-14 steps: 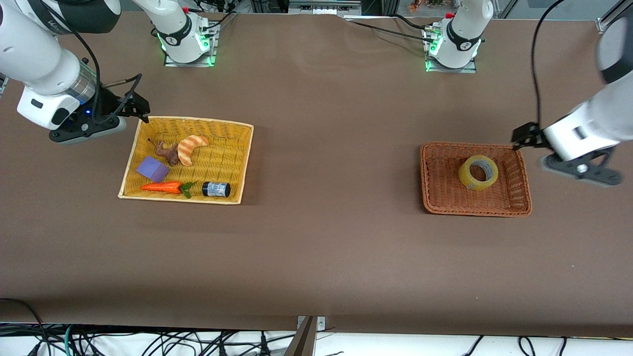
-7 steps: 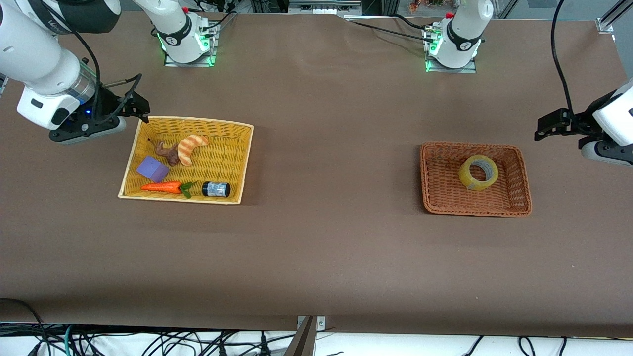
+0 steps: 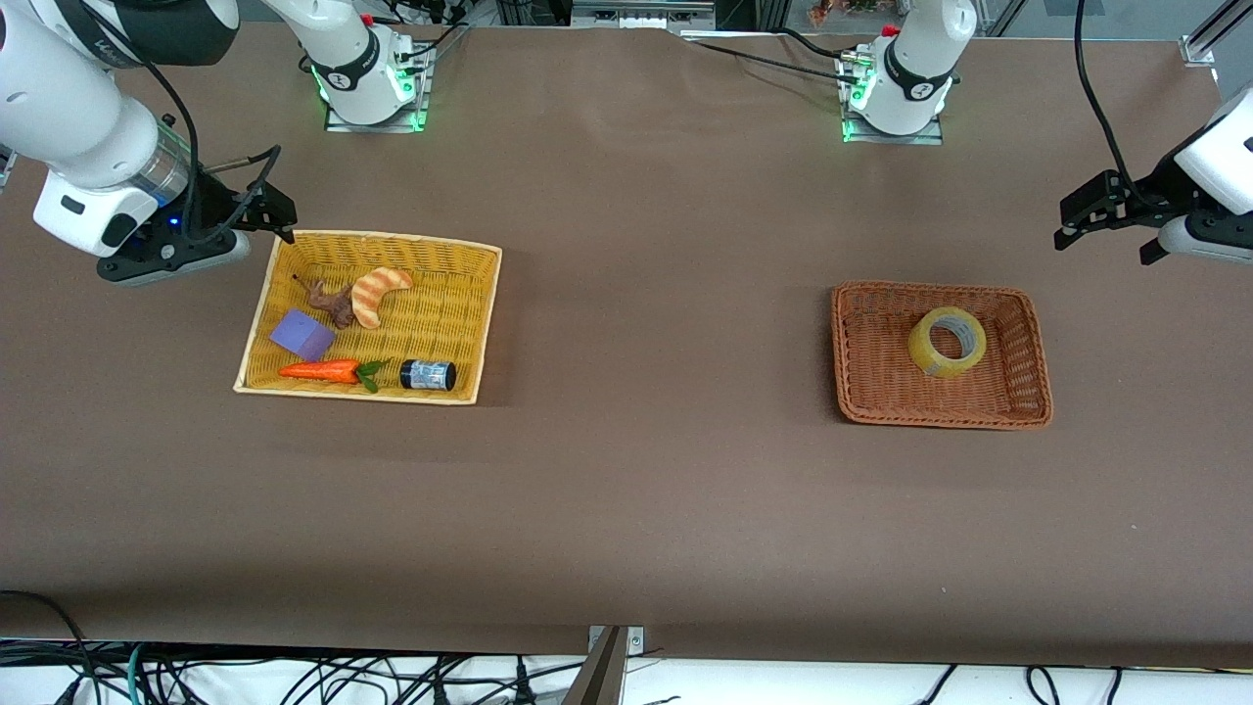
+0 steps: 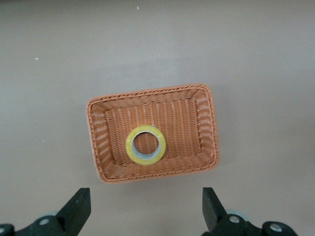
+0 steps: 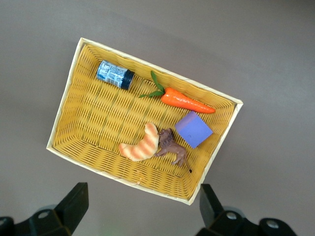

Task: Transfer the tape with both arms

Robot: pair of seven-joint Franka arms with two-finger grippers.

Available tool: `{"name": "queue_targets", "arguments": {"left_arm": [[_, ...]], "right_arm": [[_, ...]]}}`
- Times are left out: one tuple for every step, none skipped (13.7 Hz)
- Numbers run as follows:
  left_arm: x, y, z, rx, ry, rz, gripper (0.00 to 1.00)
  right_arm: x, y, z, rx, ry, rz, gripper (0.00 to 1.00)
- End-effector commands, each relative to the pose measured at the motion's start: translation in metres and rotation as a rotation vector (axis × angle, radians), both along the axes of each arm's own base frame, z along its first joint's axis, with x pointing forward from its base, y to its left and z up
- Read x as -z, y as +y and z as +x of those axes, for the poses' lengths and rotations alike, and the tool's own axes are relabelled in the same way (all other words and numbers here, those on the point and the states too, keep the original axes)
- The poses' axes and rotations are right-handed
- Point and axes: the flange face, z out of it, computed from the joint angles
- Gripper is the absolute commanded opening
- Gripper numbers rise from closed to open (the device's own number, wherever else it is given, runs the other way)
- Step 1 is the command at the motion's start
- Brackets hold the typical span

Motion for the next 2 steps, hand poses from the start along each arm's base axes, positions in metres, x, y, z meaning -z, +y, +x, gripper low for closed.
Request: {"name": "queue_targets", "arguments": {"left_arm": [[-0.0033, -0.0002, 0.0009, 0.013, 0.015, 0.035, 1.00], [-0.0023, -0.0010, 0.0002, 0.015, 0.026, 0.035, 1.00]], "right_arm": [[-0.0056, -0.0035, -0.0075, -0.008, -0.015, -0.012, 1.00], [-0.0052, -0.0044, -0.0079, -0.006, -0.010, -0.013, 1.00]]}}
